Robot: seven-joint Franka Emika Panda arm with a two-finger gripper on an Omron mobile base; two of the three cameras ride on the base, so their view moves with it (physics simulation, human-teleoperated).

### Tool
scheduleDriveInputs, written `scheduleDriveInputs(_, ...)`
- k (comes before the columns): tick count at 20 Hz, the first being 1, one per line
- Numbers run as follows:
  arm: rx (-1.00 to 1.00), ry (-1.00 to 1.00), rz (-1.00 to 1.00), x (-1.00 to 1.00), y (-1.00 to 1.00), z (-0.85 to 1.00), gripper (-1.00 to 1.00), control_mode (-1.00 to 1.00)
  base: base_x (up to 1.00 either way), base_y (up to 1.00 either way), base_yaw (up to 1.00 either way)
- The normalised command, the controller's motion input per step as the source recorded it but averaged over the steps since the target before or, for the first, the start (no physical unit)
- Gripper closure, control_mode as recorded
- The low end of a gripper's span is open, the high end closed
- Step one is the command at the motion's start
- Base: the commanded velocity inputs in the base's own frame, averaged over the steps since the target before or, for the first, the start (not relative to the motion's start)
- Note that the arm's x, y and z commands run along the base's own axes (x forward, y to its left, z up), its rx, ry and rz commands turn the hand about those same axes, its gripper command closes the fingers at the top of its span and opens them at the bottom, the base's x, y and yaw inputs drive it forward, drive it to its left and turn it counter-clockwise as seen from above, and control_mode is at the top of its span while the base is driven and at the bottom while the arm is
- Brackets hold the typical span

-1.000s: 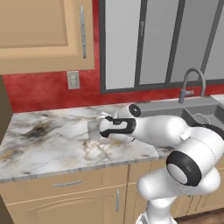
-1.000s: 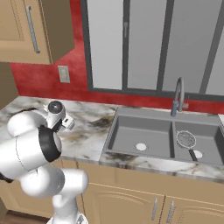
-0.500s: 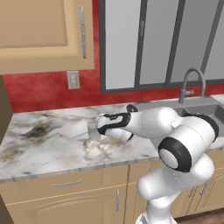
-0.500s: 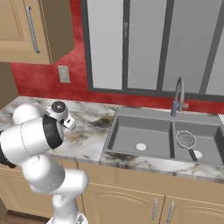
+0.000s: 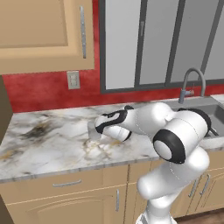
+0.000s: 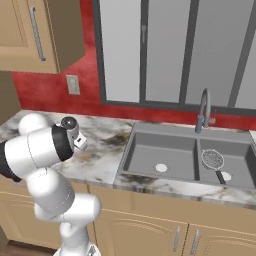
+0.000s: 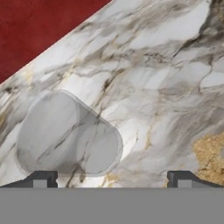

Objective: Place the glass cup in the left basin and the strainer in the right basin of the sink.

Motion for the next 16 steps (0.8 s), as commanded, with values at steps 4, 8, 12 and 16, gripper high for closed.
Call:
scheduleDriveInputs(4, 0.00, 0.00, 0.00, 0.03, 0.12, 0.00, -1.00, -1.00, 0.00, 0.00, 0.00)
scheduleDriveInputs(8, 0.00, 0.00, 0.00, 0.14, 0.07, 0.00, -1.00, -1.00, 0.00, 0.00, 0.00)
scheduleDriveInputs(12, 0.00, 0.00, 0.00, 0.02, 0.00, 0.11, -1.00, -1.00, 0.00, 0.00, 0.00)
scheduleDriveInputs(16, 0.00, 0.00, 0.00, 0.01, 0.00, 0.23, -1.00, -1.00, 0.00, 0.00, 0.00)
